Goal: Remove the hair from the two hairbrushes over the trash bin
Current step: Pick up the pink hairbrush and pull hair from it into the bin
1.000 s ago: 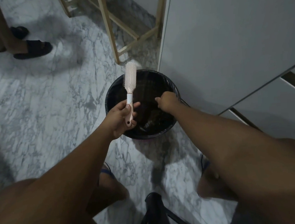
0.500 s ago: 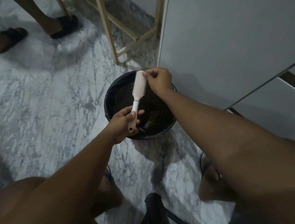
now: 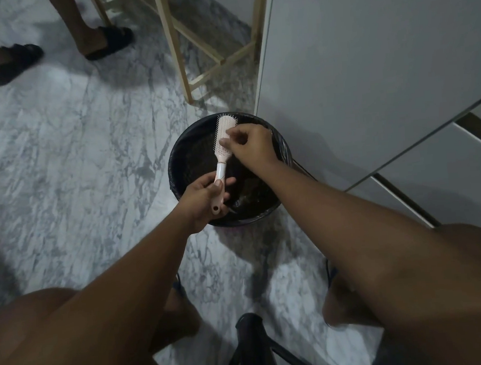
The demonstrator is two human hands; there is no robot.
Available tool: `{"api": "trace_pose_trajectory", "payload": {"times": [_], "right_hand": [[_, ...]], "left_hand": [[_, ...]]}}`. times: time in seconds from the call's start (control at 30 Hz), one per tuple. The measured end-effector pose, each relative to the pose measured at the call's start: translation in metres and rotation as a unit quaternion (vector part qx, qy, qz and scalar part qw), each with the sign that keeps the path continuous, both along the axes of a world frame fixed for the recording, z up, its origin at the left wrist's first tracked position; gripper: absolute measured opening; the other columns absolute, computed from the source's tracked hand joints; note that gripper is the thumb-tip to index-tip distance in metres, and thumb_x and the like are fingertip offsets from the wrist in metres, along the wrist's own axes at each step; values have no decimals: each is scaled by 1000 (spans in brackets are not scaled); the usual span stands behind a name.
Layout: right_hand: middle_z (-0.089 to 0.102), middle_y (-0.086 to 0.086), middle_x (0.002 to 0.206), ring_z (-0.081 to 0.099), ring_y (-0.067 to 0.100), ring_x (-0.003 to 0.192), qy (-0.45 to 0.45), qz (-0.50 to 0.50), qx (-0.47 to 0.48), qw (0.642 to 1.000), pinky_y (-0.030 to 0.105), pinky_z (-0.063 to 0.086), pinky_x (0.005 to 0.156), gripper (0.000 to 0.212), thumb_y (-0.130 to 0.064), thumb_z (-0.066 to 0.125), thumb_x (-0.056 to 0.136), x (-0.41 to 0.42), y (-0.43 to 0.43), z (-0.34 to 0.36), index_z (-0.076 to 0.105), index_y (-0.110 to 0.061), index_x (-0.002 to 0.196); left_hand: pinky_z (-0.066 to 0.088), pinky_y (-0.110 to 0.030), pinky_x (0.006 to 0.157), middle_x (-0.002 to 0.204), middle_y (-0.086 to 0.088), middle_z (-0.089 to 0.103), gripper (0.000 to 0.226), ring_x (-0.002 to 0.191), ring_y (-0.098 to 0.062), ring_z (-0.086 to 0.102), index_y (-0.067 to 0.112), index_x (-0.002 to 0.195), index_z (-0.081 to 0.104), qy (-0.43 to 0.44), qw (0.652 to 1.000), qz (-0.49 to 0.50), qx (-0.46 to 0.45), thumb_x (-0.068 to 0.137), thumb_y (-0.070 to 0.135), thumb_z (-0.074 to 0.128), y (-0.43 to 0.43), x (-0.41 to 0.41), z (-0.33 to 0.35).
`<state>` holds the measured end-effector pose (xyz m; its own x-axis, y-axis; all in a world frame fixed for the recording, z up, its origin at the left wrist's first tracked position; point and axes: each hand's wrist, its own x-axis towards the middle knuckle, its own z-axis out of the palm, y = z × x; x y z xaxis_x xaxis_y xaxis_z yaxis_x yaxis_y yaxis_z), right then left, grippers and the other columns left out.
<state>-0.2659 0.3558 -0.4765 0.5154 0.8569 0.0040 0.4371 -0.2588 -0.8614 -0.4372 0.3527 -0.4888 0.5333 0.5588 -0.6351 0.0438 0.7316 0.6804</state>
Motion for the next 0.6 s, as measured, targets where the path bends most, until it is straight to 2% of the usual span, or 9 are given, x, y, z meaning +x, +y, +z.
{"api": "trace_pose_trajectory", "payload": {"times": [0.1,0.2,0.3,0.4,0.43,0.5,0.6], "right_hand": [[76,2,84,69,12,78,-31,-5,5,999,25,54,80,12,-20,74,83,5,0,6,77,-10,88],[76,2,87,68,12,80,-27,-109,49,992,29,56,82,14,-22,69,87,13,5,12,76,-10,92],[74,8,96,67,17,87,-39,-97,43,994,35,56,84,22,-25,68,88,16,13,13,74,-8,102],[67,11,111,63,20,100,-63,-26,-29,997,30,52,88,51,-41,77,77,8,21,7,68,-12,119],[66,12,113,63,20,100,-58,-24,-39,997,28,50,88,53,-40,79,75,7,23,7,68,-12,119],[71,9,107,67,17,92,-52,-38,-35,997,22,50,82,37,-32,78,79,10,26,9,74,-11,109],[76,3,91,67,11,79,-83,-41,-33,995,24,54,77,15,-25,72,85,17,30,15,78,-13,93]], "left_hand": [[45,-24,52,121,-10,68,28,71,-15,53,7,130,56,2,1000,2,-2,104,9,46,-2,-2,-2],[45,-26,53,125,-12,67,27,71,-15,53,5,129,56,5,1000,8,-7,104,9,46,-1,-6,-6],[45,-27,53,123,-11,68,25,71,-16,53,8,126,57,7,1000,4,2,103,8,48,0,-8,-7],[46,-26,53,121,-8,69,25,71,-16,54,9,126,57,4,1000,-4,14,102,7,48,-2,-2,-5],[46,-26,53,120,-8,69,25,71,-16,54,9,126,57,3,1000,-7,20,103,7,48,-2,-1,-4],[45,-25,53,120,-9,69,26,70,-16,54,9,127,57,6,1000,-7,28,103,7,48,-3,-2,-5],[45,-26,55,123,-10,69,29,71,-16,54,9,130,57,11,999,-11,33,103,7,47,-4,-8,-8]]}}
